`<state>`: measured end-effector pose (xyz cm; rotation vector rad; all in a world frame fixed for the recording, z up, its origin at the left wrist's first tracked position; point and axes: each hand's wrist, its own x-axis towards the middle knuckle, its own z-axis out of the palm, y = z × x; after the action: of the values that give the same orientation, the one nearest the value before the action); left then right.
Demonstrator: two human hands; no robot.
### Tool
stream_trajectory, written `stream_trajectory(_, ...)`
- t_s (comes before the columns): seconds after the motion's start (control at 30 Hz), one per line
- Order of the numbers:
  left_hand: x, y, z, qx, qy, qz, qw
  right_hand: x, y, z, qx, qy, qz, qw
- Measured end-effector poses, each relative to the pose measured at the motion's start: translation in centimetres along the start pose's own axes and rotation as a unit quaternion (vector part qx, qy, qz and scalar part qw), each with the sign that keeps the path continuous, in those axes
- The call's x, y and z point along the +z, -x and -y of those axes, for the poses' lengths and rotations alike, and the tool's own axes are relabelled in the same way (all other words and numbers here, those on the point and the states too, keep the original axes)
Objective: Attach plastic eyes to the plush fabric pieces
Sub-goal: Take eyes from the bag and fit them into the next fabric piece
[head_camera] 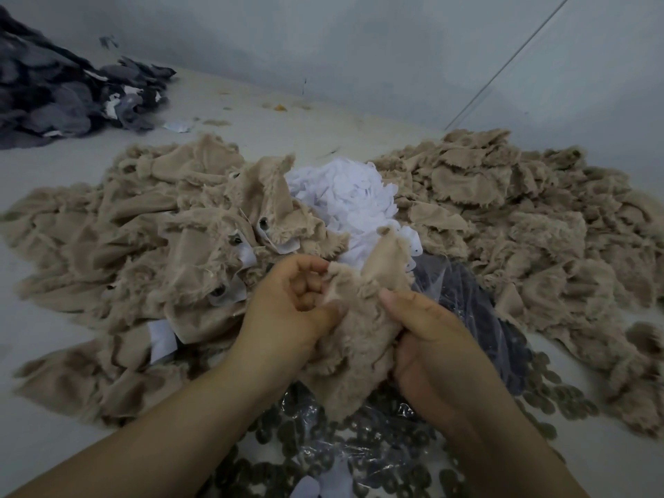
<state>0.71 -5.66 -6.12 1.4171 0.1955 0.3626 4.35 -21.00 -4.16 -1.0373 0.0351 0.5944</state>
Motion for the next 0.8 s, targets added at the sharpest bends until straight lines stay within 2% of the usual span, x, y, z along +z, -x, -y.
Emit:
stream_trajectory(0.13,-0.7,0.0,0.4,0.015,-0.022,-0.021,0.999,-0.1,-0.4,0.4,0.018,-0.051,-0.033,0.998)
stream_trajectory(0.3,-0.7,0.1,0.3,0.088,-0.110,-0.080,0.987,0.2,-0.1,0.7,0.086,-0.081,-0.001,0.993)
stream_trajectory(0.4,-0.5,-0.1,-0.3,0.164,-0.233,-0.067,0.956,0.5,0.2,0.5,0.118,-0.096,0.007,0.988)
stream_trajectory(0.5,-0.3,0.3,-0.6,0.251,-0.321,-0.051,0.912,0.8,0.4,0.2,0.109,-0.112,0.009,0.988)
stream_trajectory(0.67,0.4,1.2,-0.8,0.251,-0.426,-0.014,0.869,1.3,0.9,-0.4,0.057,-0.088,0.013,0.994)
stream_trajectory(0.73,0.4,1.0,-0.8,0.260,-0.424,-0.012,0.868,1.5,1.1,-0.5,0.038,-0.100,0.025,0.994)
stream_trajectory(0.8,0.3,0.7,-0.8,0.269,-0.379,-0.023,0.885,1.5,1.2,-0.6,0.028,-0.083,0.027,0.996)
